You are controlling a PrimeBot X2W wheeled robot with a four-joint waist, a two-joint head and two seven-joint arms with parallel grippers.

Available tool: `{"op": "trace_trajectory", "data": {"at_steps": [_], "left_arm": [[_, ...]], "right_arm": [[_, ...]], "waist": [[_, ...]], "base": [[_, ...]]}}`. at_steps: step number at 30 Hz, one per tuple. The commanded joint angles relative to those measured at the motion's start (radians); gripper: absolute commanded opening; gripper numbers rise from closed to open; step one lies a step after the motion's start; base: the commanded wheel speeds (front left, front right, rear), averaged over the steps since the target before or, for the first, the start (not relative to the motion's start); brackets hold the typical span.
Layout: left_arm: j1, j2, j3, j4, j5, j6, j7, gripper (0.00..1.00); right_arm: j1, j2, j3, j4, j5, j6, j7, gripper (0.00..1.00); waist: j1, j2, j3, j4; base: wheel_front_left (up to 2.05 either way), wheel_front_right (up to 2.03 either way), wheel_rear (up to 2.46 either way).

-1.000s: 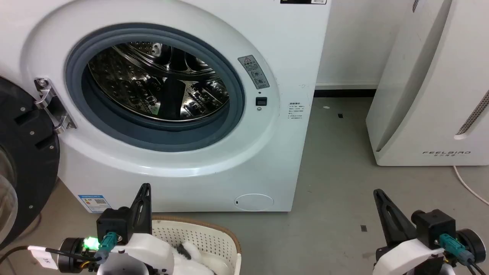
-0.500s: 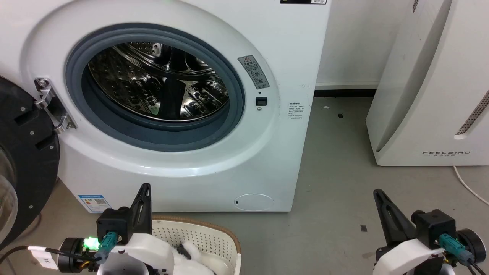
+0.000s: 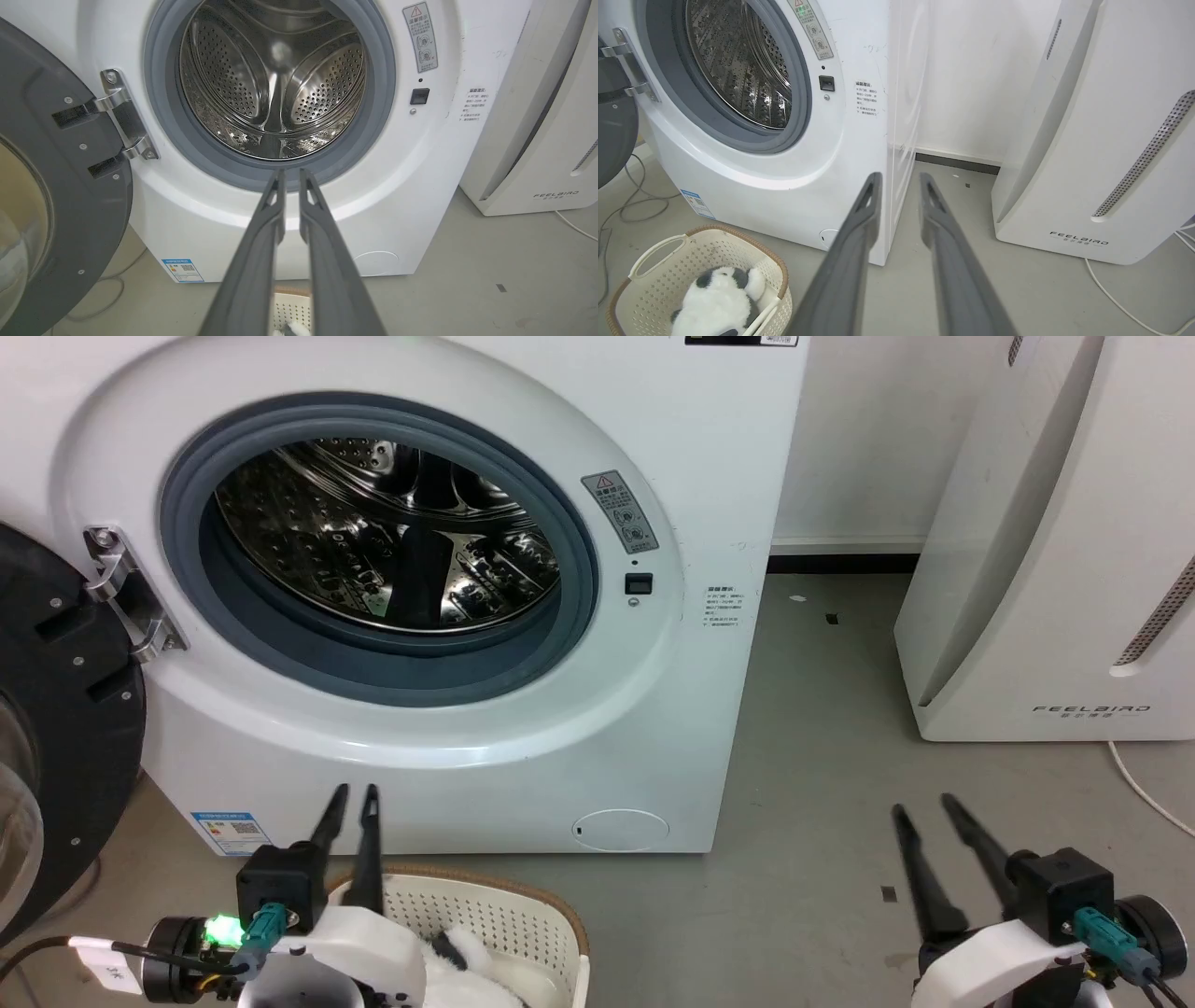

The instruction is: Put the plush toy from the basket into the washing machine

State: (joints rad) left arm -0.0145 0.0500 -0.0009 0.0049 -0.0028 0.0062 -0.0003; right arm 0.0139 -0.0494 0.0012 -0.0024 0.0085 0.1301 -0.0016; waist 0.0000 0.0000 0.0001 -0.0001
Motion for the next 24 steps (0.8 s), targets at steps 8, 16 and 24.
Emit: {"op": "trace_trajectory", "data": {"at_steps": [8,16,24], "left_arm": [[-0.005,0.000,-0.008,0.010,-0.008,0.014,-0.018,1.00],[-0.028,0.000,-0.016,0.053,-0.015,0.014,-0.034,1.00],[-0.077,0.001,-0.021,0.149,-0.029,0.000,-0.051,1.00]], "right_arm": [[0.001,0.000,-0.009,-0.010,0.030,0.000,-0.018,1.00],[-0.004,0.000,-0.015,-0.021,0.061,0.000,-0.034,1.00],[-0.020,0.000,-0.020,-0.034,0.082,0.000,-0.051,1.00]], "waist": [[0.0000,0.0000,0.004,0.000],[0.0000,0.0000,0.022,-0.002],[0.0000,0.0000,0.063,-0.010]], "base": [[0.00,0.00,0.00],[0.00,0.00,0.00],[0.00,0.00,0.00]]}}
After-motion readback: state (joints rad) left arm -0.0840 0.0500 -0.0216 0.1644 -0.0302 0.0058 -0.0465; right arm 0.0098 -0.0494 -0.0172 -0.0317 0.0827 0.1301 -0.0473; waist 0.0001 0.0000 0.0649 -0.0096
